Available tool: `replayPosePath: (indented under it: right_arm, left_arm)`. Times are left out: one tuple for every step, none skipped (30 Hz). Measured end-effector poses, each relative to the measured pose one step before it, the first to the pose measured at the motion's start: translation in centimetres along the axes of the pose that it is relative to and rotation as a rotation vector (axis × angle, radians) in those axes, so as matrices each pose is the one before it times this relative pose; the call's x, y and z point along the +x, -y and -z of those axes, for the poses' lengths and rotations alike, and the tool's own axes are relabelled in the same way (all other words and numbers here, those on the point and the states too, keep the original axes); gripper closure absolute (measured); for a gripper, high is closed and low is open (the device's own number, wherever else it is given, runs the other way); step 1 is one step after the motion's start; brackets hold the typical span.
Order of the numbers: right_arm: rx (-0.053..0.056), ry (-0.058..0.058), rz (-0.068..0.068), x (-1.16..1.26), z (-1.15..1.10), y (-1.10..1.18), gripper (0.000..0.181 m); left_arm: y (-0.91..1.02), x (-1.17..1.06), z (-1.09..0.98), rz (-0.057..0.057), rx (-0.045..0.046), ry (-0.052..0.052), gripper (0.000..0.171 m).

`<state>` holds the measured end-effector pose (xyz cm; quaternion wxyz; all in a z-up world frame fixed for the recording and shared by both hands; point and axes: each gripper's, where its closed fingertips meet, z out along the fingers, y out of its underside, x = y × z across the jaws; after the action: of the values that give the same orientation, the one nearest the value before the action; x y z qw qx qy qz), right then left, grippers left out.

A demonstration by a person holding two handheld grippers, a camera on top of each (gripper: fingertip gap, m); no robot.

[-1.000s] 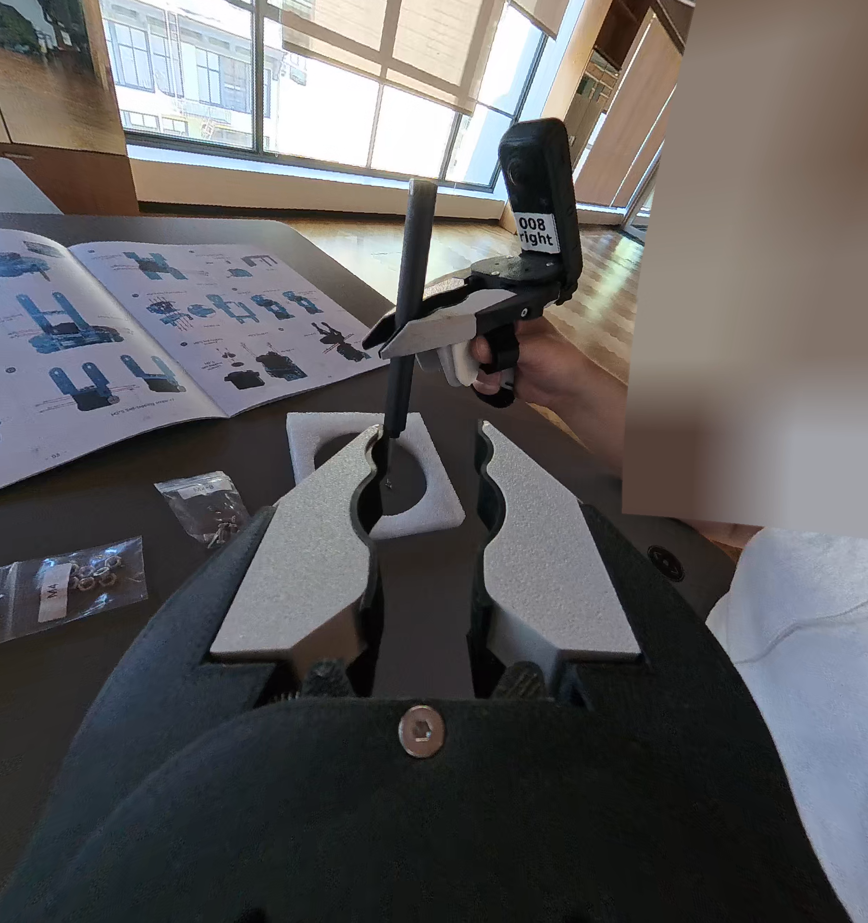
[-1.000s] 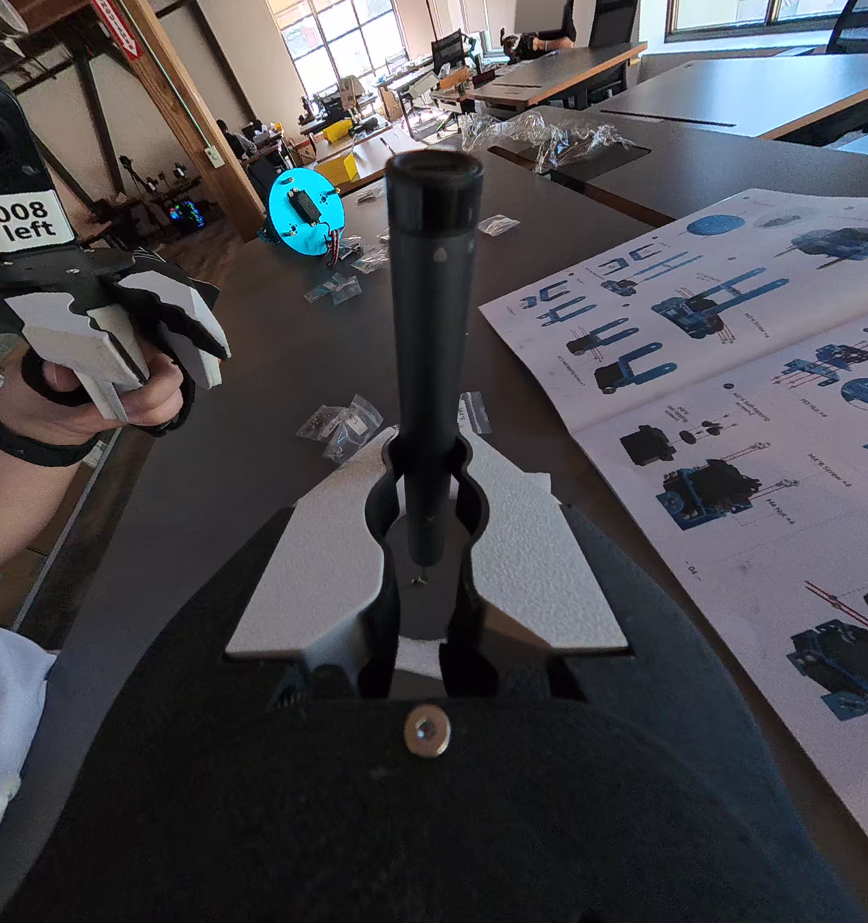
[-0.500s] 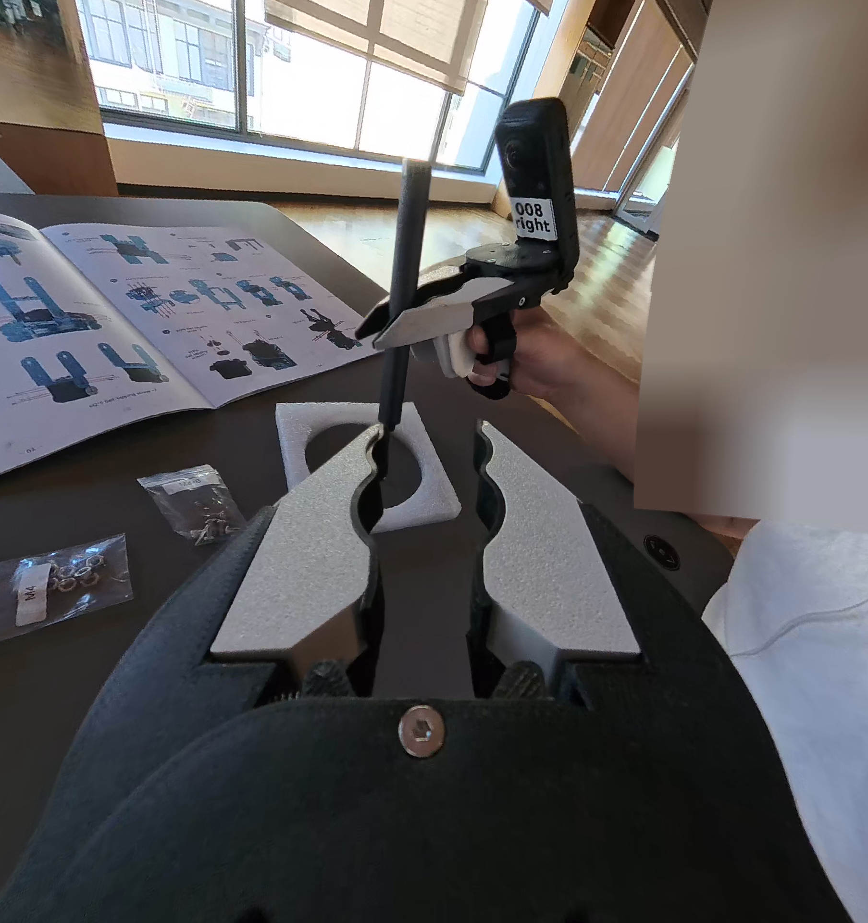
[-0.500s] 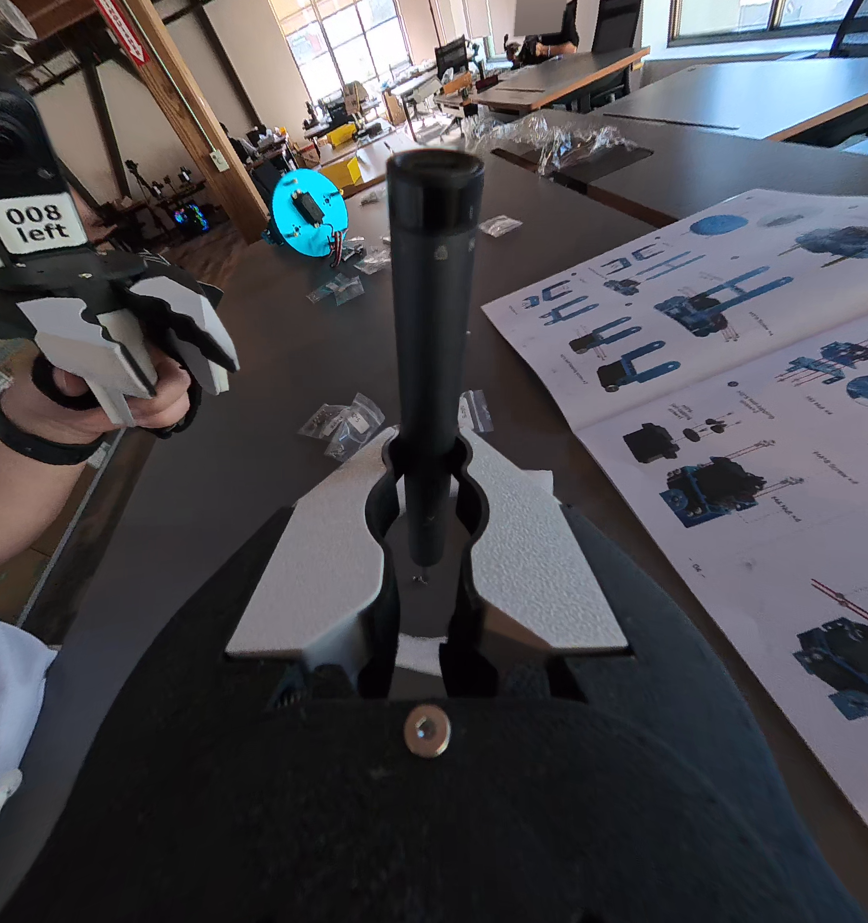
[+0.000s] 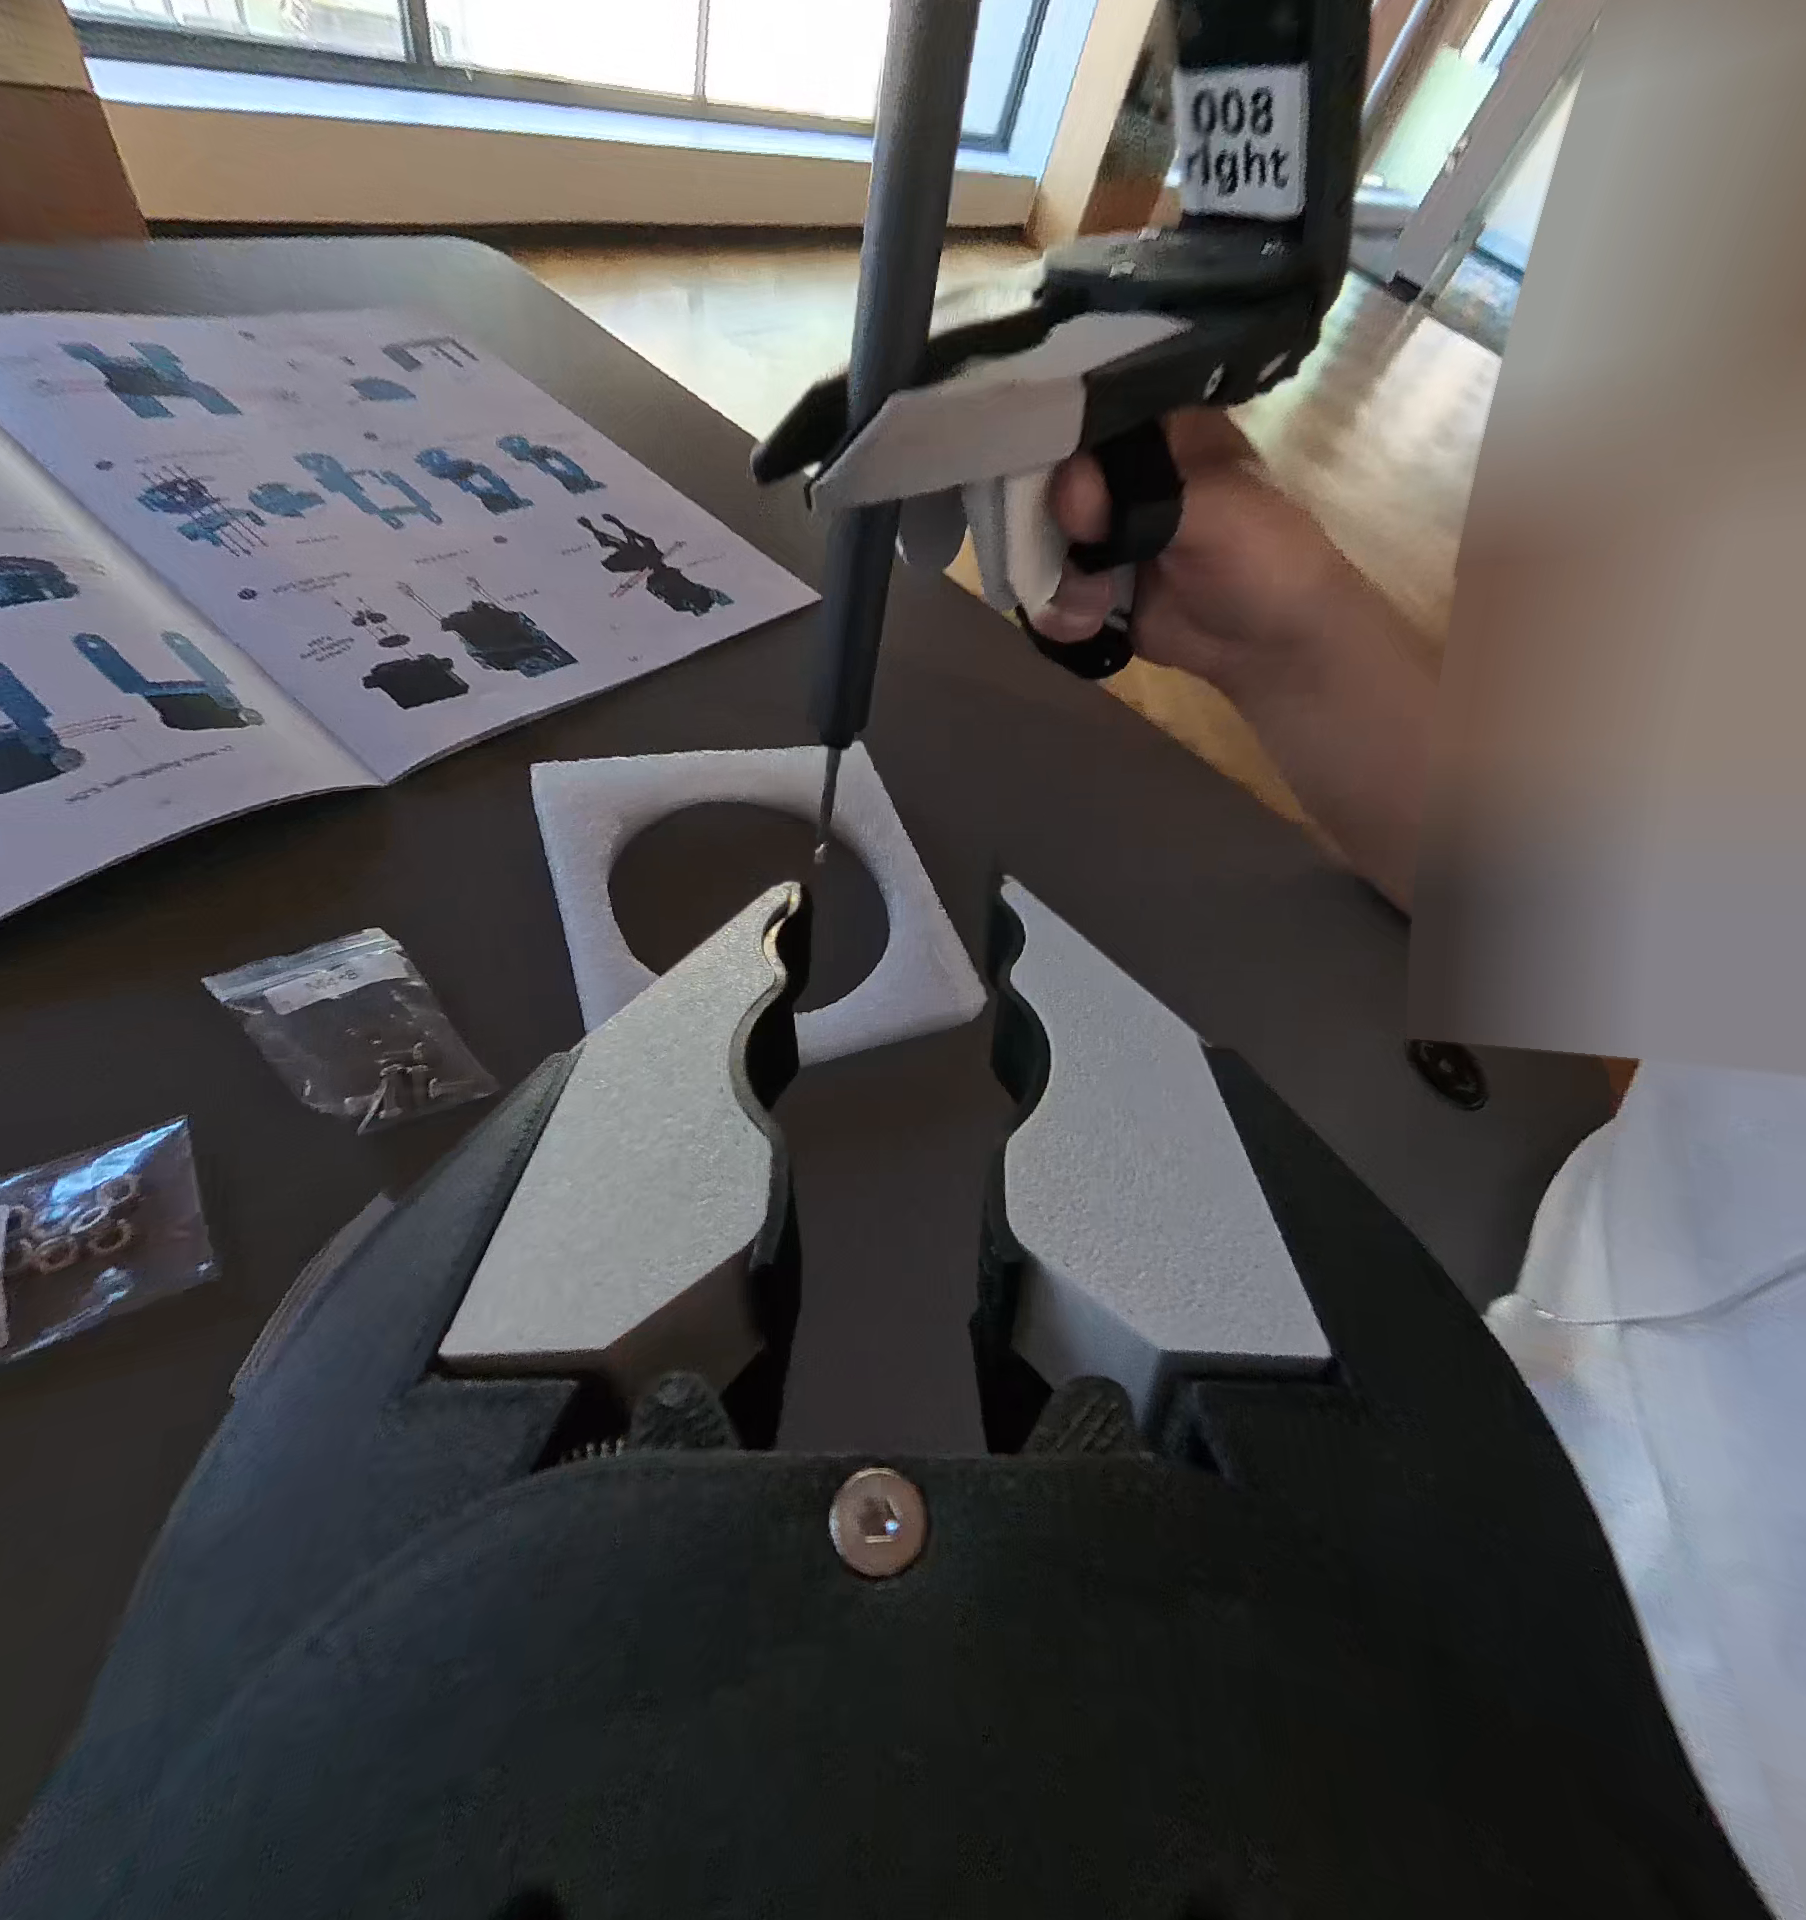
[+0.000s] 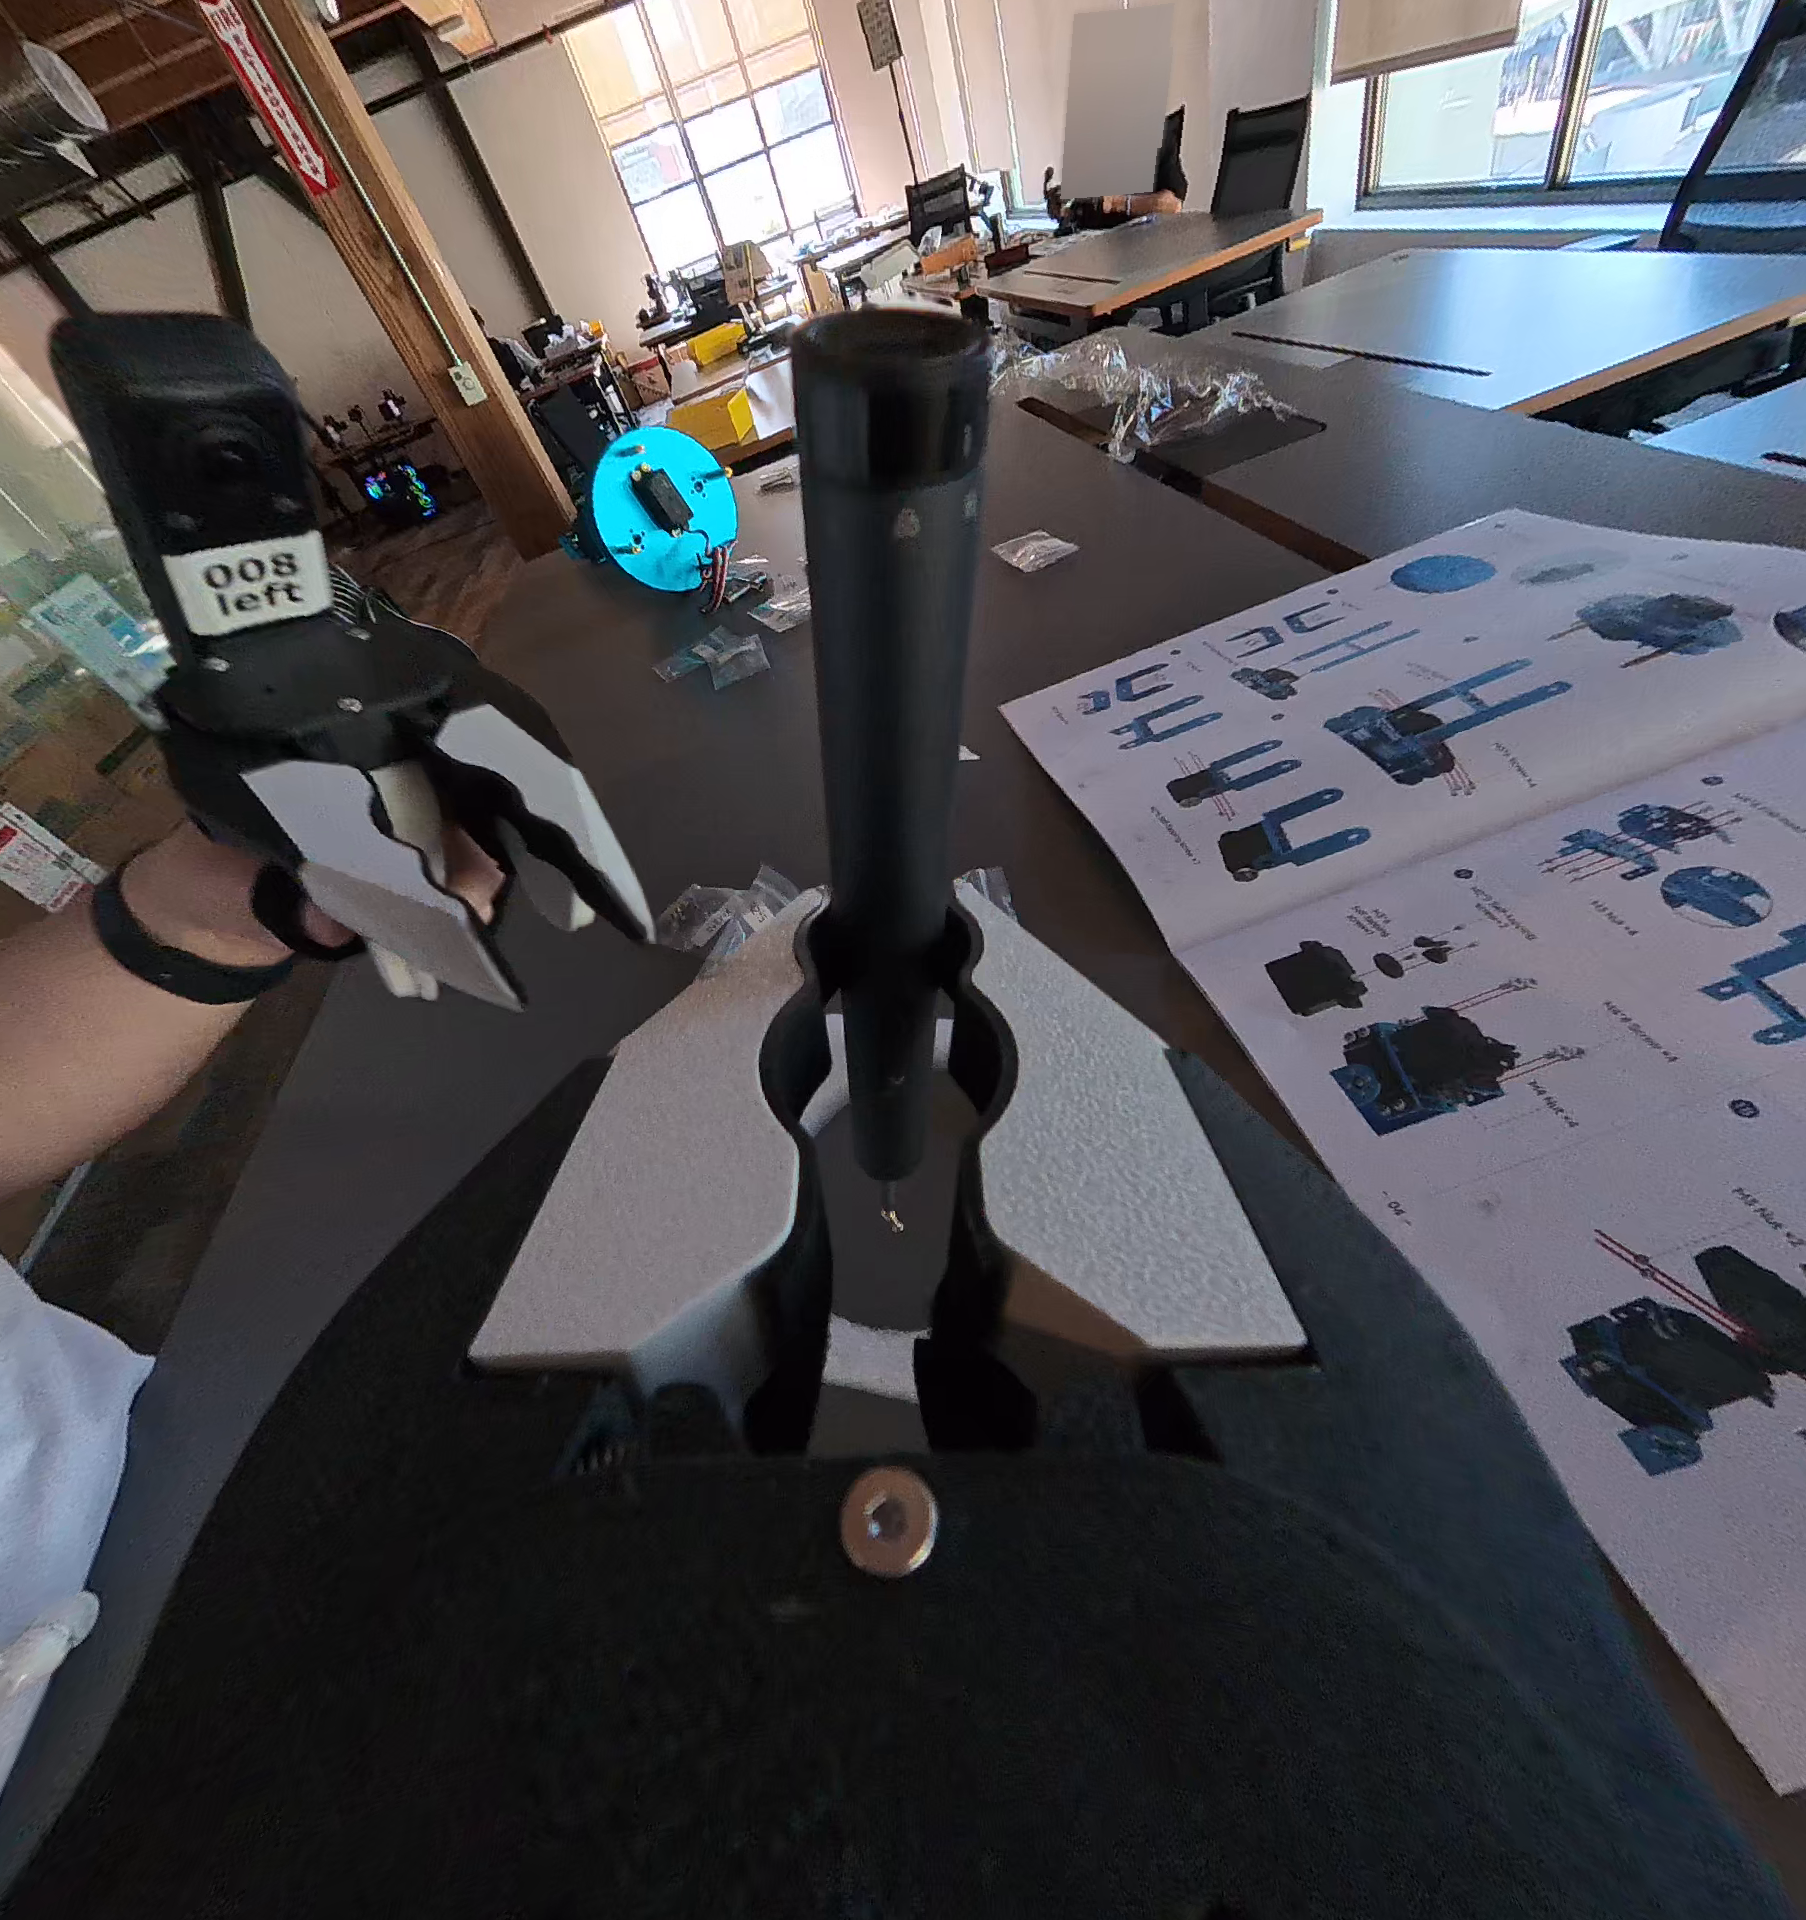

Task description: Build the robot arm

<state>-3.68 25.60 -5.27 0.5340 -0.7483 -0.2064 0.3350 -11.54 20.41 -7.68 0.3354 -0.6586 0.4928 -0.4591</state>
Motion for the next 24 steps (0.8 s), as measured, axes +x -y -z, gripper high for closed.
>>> replayPosePath:
  right_arm:
    - [0.0059,0.0033,-0.0001,-0.127,0.12,0.258,0.164]
    - [0.009,0.005,0.0002,-0.195,0.097,0.332,0.164]
    - [0.008,0.0071,0.0,-0.264,0.078,0.376,0.165]
    - [0.0079,0.0066,0.0025,-0.288,0.072,0.437,0.165]
    - [0.0083,0.0054,0.0057,-0.318,0.069,0.507,0.164]
    - [0.0044,0.0021,0.0091,-0.29,0.072,0.508,0.164]
    - [0.003,-0.0009,0.0135,-0.244,0.09,0.525,0.165]
    - [0.0043,-0.0023,0.0148,-0.219,0.088,0.555,0.164]
    - [0.0036,-0.0021,0.0125,-0.194,0.113,0.546,0.165]
    - [0.0029,0.0018,0.0102,-0.23,0.121,0.514,0.165]
    - [0.005,0.0023,0.009,-0.21,0.133,0.498,0.165]
    - [0.0062,-0.0004,0.0071,-0.158,0.13,0.471,0.165]
    - [0.0051,-0.0008,0.0066,-0.13,0.132,0.38,0.165]
    - [0.0054,-0.0005,0.007,-0.119,0.122,0.338,0.164]
    - [0.0057,-0.0024,0.0052,-0.074,0.121,0.298,0.164]
    - [0.0051,-0.0009,0.0033,-0.088,0.096,0.237,0.165]
    - [0.0042,0.0007,0.0015,-0.086,0.073,0.153,0.165]
    - [0.0037,0.0004,0.0001,-0.082,0.056,0.1,0.165]
    - [0.002,0.0019,-0.0009,-0.077,0.027,0.026,0.165]
    - [0.0003,0.0016,-0.0021,-0.074,0.007,-0.035,0.165]
    - [-0.0001,-0.0003,-0.0018,-0.031,0.01,-0.037,0.165]
    - [0.0005,-0.0019,0.0007,-0.017,0.029,-0.005,0.165]
    - [0.0019,-0.0008,0.0006,-0.028,0.039,0.054,0.165]
    - [0.0025,0.0003,0.0003,-0.045,0.059,0.091,0.165]
  left_arm:
    - [-0.152,-0.111,-0.66,-0.0123,-0.0186,-0.005,0.139]
    - [-0.063,-0.152,-0.704,-0.0211,-0.01667,-0.0044,0.139]
    - [0.046,-0.248,-0.712,-0.0279,-0.01175,0.0006,0.139]
    - [0.125,-0.211,-0.757,-0.0297,-0.0066,-0.0019,0.139]
    - [0.105,-0.162,-0.789,-0.0241,-0.00653,-0.005,0.14]
    - [0.042,-0.043,-0.801,-0.0182,-0.0125,-0.0083,0.139]
    - [0.052,0.116,-0.746,-0.02,-0.01131,-0.0127,0.139]
    - [-0.007,0.024,-0.658,-0.0198,-0.01442,-0.0034,0.139]
    - [-0.067,-0.246,-0.505,-0.0146,-0.01721,0.0164,0.138]
    - [0.058,-0.185,-0.364,-0.0133,-0.00466,0.0145,0.139]
    - [0.23,-0.06,-0.206,-0.0039,0.01103,0.0046,0.142]
    - [0.32,0.013,-0.135,0.0106,0.01953,-0.0033,0.145]
    - [0.359,0.113,-0.087,0.0167,0.02228,-0.0116,0.146]
    - [0.34,0.142,-0.057,0.014,0.02179,-0.0127,0.148]
    - [0.298,0.144,-0.044,0.0076,0.01838,-0.0101,0.15]
    - [0.262,0.03,-0.014,0.0017,0.01549,0.001,0.151]
    - [0.25,-0.011,-0.004,-0.0053,0.01591,0.0068,0.153]
    - [0.202,0.02,-0.003,-0.0096,0.01339,0.0072,0.157]
    - [0.15,0.001,0.006,-0.0105,0.01113,0.0108,0.163]
    - [0.105,0.01,-0.014,-0.0082,0.00895,0.0102,0.166]
    - [-0.037,0.118,-0.049,-0.0053,-0.00024,0.0008,0.169]
    - [-0.185,0.097,-0.064,-0.0012,-0.01131,-0.0001,0.17]
    - [-0.204,0.037,-0.029,-0.0008,-0.01132,0.0029,0.17]
    - [-0.128,0.052,0.026,-0.0017,-0.00587,0.0016,0.17]
